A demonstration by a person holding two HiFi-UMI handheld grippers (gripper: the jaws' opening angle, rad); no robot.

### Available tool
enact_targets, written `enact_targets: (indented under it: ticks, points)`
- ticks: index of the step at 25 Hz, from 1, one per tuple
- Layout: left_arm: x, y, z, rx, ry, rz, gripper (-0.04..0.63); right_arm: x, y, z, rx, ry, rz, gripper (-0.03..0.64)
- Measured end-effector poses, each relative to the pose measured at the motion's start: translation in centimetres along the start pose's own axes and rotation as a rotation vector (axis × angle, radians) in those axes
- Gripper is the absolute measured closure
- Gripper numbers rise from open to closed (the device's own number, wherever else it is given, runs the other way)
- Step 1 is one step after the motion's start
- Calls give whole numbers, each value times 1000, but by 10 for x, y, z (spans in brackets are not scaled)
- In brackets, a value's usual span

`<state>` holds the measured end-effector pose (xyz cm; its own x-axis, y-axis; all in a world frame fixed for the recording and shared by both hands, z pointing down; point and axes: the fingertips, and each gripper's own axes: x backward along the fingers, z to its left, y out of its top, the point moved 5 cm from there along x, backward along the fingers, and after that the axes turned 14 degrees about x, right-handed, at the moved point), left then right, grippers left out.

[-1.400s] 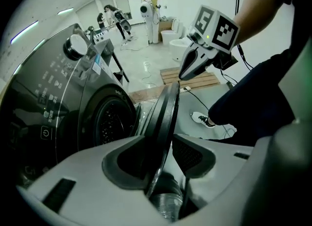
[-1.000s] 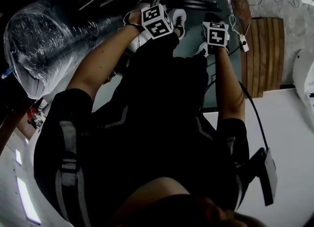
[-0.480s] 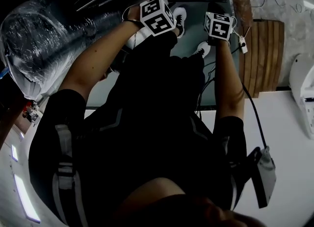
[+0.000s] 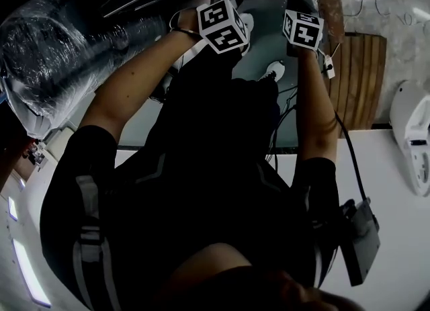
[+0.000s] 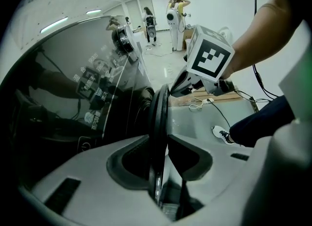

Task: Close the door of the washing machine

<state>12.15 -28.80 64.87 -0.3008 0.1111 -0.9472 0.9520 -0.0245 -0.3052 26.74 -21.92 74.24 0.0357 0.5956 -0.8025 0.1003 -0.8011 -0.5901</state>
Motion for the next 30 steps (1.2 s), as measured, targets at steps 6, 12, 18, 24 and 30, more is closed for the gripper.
enact_targets:
  ticks: [6, 12, 18, 24, 30]
  points:
    - [4, 2, 10, 79, 44, -34, 472, -11, 15, -4, -3, 0, -15, 603]
    - [4, 2, 16, 87, 61, -38, 472, -18, 25, -8, 3, 24, -30, 604]
    - [3, 4, 17, 121, 56, -38, 472, -19, 27, -13, 30, 91, -21, 607]
    - [8, 4, 19, 146, 102, -61, 472, -21, 35, -10, 20, 98, -42, 607]
    - [13, 3, 20, 190, 93, -88, 472, -22, 38, -14, 50, 123, -54, 609]
